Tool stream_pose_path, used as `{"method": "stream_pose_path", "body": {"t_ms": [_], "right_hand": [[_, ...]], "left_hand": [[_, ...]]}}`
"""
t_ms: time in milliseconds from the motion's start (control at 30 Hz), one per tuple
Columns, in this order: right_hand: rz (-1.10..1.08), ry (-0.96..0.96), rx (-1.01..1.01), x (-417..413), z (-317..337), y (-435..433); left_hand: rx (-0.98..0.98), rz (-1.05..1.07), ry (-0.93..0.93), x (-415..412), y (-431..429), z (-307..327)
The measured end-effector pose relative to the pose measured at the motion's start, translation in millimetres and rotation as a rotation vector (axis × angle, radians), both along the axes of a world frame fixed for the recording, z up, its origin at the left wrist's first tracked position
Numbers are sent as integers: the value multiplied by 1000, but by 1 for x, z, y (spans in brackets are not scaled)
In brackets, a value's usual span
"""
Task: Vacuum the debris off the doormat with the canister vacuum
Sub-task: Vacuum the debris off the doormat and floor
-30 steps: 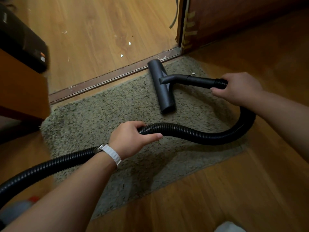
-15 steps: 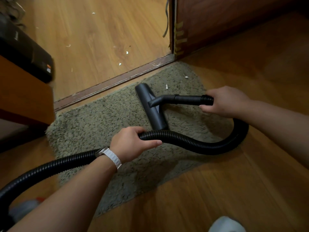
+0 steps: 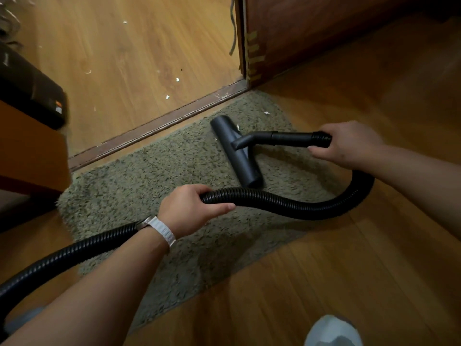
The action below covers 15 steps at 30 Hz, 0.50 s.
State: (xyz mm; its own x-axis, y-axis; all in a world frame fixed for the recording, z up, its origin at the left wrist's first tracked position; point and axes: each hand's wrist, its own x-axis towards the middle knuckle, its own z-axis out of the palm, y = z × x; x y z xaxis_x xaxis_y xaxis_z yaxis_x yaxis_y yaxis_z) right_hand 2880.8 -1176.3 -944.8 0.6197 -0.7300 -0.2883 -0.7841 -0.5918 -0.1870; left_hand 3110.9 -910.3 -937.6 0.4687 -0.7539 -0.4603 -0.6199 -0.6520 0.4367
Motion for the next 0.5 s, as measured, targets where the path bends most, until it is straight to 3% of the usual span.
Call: {"method": "stream_pose_path", "body": {"t_ms": [233,500], "right_hand": [[-202,-17,-21,0,-4,-22],[-52,2,-6,37,-12,-18]], "left_hand": [[-15,20,9,12,-5,-13],[-21,30,38,24,-7,-13]]}}
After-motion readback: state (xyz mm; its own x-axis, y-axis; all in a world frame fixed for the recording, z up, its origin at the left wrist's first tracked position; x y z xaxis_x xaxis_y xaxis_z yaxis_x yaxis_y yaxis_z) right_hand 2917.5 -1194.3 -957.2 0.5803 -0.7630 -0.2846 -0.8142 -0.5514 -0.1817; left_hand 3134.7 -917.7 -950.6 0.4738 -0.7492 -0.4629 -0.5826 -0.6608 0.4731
